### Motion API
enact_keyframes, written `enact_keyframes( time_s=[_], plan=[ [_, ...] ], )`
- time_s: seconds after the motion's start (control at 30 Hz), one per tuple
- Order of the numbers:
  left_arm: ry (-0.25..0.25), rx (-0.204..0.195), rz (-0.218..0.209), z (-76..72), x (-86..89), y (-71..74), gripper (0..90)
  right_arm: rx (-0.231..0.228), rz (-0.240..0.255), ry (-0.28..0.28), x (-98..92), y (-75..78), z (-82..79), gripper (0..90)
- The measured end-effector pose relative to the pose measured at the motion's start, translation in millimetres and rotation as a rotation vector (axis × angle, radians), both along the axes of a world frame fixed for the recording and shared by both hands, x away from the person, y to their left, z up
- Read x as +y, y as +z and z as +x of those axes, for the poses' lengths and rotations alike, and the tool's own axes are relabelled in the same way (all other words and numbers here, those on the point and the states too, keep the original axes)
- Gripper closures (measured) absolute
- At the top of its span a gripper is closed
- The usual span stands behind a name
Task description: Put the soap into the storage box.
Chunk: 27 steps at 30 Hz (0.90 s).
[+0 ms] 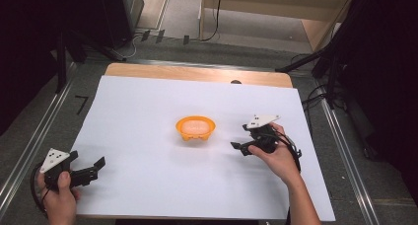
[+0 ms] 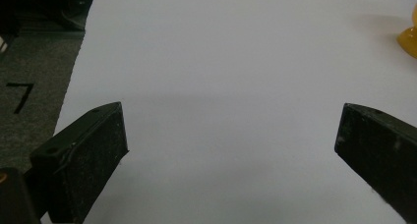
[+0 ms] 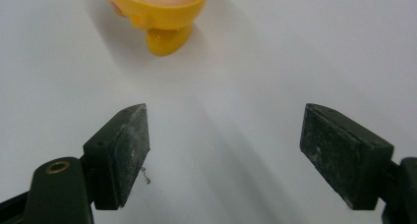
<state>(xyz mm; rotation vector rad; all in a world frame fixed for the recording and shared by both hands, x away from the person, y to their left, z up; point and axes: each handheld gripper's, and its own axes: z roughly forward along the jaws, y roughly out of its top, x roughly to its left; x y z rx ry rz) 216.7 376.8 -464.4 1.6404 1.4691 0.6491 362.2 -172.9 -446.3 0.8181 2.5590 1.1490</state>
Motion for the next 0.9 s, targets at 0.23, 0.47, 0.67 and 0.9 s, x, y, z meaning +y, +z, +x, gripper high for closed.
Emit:
enact_keyframes(
  time_s=[0.23, 0.47, 0.67, 0.9],
  plan=[
    [-0.001, 0.000, 0.004, -0.1, -0.2, 0.1, 0.0, -0.003, 0.003, -0.030, -19.5, -5.0, -6.4, 20.0],
    [-0.003, -0.001, 0.009, -0.2, -0.4, 0.1, 0.0, 0.000, 0.006, -0.055, -37.4, -12.2, -16.4, 20.1],
    [-0.002, -0.002, 0.010, -0.3, -0.5, 0.1, 0.0, -0.003, 0.012, -0.080, -51.0, -15.7, -25.3, 20.2],
    [-0.001, -0.001, 0.011, -0.4, -0.6, 0.2, 0.0, -0.006, 0.020, -0.099, -64.6, -18.9, -35.1, 19.9]
  ],
)
